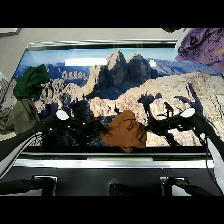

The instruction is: Fold the clothes and pants, and hang the long-sleeved shirts on hangers.

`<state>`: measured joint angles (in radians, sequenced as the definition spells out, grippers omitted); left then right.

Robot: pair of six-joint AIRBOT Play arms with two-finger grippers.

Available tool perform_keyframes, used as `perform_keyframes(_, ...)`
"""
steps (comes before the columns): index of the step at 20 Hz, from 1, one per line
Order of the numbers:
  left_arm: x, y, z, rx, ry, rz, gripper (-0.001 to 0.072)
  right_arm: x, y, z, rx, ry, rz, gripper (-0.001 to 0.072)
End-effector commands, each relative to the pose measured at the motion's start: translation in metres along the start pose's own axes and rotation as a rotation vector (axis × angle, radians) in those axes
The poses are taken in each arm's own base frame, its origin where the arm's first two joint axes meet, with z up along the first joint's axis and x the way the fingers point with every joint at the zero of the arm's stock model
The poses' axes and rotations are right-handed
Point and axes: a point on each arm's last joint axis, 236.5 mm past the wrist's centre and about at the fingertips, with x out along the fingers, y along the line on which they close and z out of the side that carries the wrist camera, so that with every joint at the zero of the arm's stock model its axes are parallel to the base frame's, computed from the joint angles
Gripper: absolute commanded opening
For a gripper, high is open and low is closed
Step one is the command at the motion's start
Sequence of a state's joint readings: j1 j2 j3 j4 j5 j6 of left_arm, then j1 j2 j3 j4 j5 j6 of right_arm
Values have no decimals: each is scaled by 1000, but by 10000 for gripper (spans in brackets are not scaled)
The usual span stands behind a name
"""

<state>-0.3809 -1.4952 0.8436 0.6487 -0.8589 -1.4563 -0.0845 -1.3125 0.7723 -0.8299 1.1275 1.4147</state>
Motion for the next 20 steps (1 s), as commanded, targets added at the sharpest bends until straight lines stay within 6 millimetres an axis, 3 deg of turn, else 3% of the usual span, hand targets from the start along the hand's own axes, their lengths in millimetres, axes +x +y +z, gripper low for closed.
perform_keyframes(1,14,1,8,-6,-42,1,669,-1,7,-7,10,27,25,26)
perform_keyframes(2,17,0,9,-18,-47,-5,606,-1,8,-7,10,26,30,26)
perform_keyframes(4,21,-1,9,-34,-46,-13,323,-5,14,-6,6,11,44,26)
perform_keyframes(5,21,-2,10,-32,-46,-14,114,-8,16,-4,-4,-4,47,26)
perform_keyframes(6,18,-8,14,-1,-58,-25,20,-13,21,-1,-42,-32,55,26)
perform_keyframes(8,3,-29,30,62,-106,-58,19,-29,38,8,-187,-95,69,26)
perform_keyframes(10,-33,-60,59,140,-195,-100,16,-59,62,26,-278,-183,70,26)
perform_keyframes(12,-92,-95,96,234,-334,-126,15,-106,100,54,-389,-328,70,26)
perform_keyframes(15,-217,-149,136,392,-590,-92,15,-207,176,81,-593,-599,66,26)
perform_keyframes(17,-315,-188,137,515,-790,-29,15,-286,227,73,-741,-783,40,26)
perform_keyframes(19,-400,-224,114,613,-976,13,15,-357,265,46,-844,-956,11,26)
perform_keyframes(20,-433,-240,95,648,-1047,11,15,-387,279,27,-881,-1034,-4,26)
